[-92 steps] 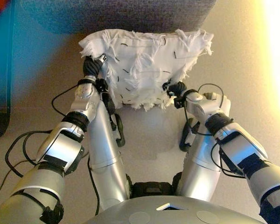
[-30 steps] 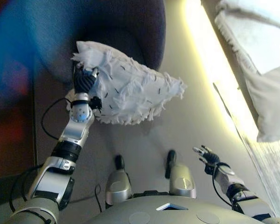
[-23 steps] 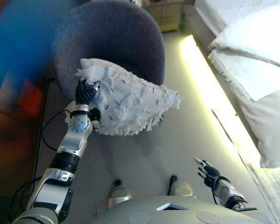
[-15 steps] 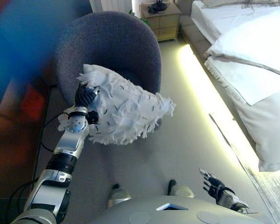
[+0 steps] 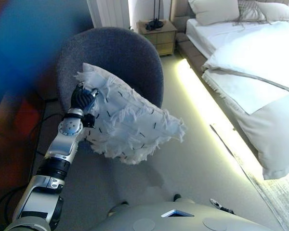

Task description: Pick up the cushion and take it to the sofa

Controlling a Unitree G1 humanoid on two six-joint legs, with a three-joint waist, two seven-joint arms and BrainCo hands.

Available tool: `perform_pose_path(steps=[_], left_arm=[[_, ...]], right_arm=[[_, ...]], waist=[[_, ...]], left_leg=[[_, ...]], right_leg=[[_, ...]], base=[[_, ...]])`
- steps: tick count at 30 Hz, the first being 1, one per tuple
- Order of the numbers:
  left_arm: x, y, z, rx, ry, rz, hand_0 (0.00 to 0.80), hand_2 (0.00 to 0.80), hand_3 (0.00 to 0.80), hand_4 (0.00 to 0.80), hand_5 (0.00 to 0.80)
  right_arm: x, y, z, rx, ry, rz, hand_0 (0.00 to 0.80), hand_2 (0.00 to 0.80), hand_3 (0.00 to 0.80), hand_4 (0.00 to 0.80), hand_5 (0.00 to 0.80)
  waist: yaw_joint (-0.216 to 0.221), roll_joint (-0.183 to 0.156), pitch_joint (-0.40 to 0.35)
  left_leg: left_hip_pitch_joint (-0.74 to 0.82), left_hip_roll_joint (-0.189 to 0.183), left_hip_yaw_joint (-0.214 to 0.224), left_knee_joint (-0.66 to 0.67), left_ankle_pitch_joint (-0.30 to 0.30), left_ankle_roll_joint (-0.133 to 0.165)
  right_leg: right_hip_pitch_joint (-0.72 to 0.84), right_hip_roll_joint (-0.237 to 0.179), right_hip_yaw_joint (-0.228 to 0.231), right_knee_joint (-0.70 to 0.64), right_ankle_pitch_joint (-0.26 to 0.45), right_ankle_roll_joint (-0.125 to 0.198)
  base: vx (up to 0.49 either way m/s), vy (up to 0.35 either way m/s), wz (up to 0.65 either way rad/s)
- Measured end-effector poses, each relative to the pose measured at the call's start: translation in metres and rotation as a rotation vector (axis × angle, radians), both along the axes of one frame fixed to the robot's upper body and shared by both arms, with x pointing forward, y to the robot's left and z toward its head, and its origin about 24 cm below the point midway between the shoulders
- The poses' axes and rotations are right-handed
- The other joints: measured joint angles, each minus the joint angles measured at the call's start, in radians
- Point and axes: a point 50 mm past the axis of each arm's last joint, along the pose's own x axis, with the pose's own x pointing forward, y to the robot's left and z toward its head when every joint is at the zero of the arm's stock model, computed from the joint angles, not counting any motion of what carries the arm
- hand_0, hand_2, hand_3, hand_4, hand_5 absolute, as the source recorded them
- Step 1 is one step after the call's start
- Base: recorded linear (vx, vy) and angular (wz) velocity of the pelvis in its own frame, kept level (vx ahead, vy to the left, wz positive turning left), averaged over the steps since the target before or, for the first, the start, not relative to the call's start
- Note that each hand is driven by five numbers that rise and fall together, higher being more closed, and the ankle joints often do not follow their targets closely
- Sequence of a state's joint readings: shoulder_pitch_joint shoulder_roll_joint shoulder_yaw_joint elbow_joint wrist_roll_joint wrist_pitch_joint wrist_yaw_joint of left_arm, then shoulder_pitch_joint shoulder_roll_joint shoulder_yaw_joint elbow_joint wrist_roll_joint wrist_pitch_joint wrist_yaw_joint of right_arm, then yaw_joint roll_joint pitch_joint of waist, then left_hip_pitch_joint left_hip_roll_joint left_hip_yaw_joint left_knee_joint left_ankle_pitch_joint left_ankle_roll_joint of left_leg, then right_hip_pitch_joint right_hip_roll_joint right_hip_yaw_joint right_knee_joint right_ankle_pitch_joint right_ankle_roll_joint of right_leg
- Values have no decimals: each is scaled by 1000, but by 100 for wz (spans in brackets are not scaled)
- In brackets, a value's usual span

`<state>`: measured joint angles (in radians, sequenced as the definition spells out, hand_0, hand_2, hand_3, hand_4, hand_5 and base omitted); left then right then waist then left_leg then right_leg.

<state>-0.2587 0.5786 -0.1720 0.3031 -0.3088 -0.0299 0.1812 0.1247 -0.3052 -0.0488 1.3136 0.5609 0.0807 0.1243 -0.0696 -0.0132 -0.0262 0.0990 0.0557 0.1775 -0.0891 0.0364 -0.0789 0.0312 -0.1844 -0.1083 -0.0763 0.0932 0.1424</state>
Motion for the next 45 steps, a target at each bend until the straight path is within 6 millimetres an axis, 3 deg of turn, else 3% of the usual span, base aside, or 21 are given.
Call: perform_pose_path(steps=[4,10,13,15,16,18,19,23,26,28,29,31,33,35,41,45], left_arm=[[-1,5,-5,8,26,18,800,800,800,800,800],[-5,33,-11,72,89,93,800,800,800,800,800],[2,50,-3,113,95,141,800,800,800,800,800],[14,64,8,107,98,204,800,800,800,800,800],[17,65,9,97,97,218,800,800,800,800,800],[26,61,17,99,81,205,800,800,800,800,800],[30,58,22,107,69,193,800,800,800,800,800],[42,55,37,91,35,195,800,800,800,800,800],[45,50,39,102,30,178,800,800,800,800,800],[46,49,38,107,33,174,800,800,800,800,800],[45,45,31,100,46,175,800,800,800,800,800],[45,38,25,107,62,156,800,800,800,800,800],[46,34,23,100,66,151,800,800,800,800,800],[47,27,23,107,63,133,800,800,800,800,800],[46,25,22,138,73,137,800,800,800,800,800],[27,52,17,108,56,282,800,800,800,800,800]], right_arm=[[6,0,0,1,-17,7,0,0,0,0,0],[7,3,-1,7,-7,31,0,0,0,0,0],[16,7,-2,13,-25,49,0,0,0,0,0],[28,11,-2,17,-52,95,0,0,0,0,0],[27,11,-2,16,-45,102,0,0,0,0,0],[8,10,-3,16,23,96,0,0,0,0,0],[-2,10,-4,15,52,87,0,0,0,0,0],[-17,8,-3,13,93,72,0,0,0,0,0],[-16,8,-3,15,90,71,0,0,0,0,0],[-21,12,-4,28,99,67,0,0,0,0,0],[-21,8,-3,20,99,63,0,0,0,0,0],[-12,1,-1,6,71,58,0,0,0,0,0],[2,-3,1,-4,33,70,0,0,0,0,0],[11,-3,1,-8,6,77,0,0,0,0,0],[9,2,0,14,22,72,0,0,0,0,0],[21,5,0,29,22,120,0,0,0,0,0]], waist=[[-14,6,1],[-48,-19,-10],[-44,-39,7],[-53,-54,37],[-62,-40,47],[-90,-29,59],[-97,-27,60],[-109,-16,89],[-113,-35,102],[-113,-84,100],[-110,-77,106],[-111,-49,119],[-130,-45,125],[-139,-56,127],[-136,-90,135],[-131,-97,133]], left_leg=[[13,9,29,-4,-7,-8],[31,7,90,-6,-28,-3],[26,-16,97,6,-40,24],[7,-28,107,53,-66,56],[9,-20,116,50,-63,66],[10,-16,100,49,-54,84],[13,-20,90,49,-51,90],[24,-35,36,44,-43,105],[24,-44,-10,41,-45,88],[24,-65,-24,41,-52,64],[23,-47,-32,44,-60,45],[10,-9,-43,58,-65,28],[-9,17,-41,90,-74,5],[-4,32,-45,104,-87,-11],[56,39,-46,107,-114,-16],[39,80,-16,245,-190,-46]], right_leg=[[0,13,29,-11,11,-4],[-26,17,80,16,13,-3],[-134,19,91,154,19,1],[-217,3,104,270,50,37],[-237,4,102,297,83,46],[-272,5,105,465,40,34],[-265,5,117,489,27,36],[-189,6,162,363,11,46],[-123,1,188,171,19,48],[-78,-5,209,84,19,36],[-64,11,207,73,-2,2],[-66,48,197,73,-18,-17],[-59,64,171,77,-24,-37],[-41,70,166,91,-50,-38],[-45,71,173,224,-160,-34],[-95,104,184,383,-255,-58]], base=[[19,76,-23],[21,82,-29],[-47,134,-65],[-8,126,-59],[66,65,-25],[132,-8,12],[179,-80,26],[206,-128,16],[253,-131,30],[272,-119,33],[319,-154,26],[330,-193,26],[377,-253,31],[453,-326,26],[532,-357,7],[480,-221,-26]])
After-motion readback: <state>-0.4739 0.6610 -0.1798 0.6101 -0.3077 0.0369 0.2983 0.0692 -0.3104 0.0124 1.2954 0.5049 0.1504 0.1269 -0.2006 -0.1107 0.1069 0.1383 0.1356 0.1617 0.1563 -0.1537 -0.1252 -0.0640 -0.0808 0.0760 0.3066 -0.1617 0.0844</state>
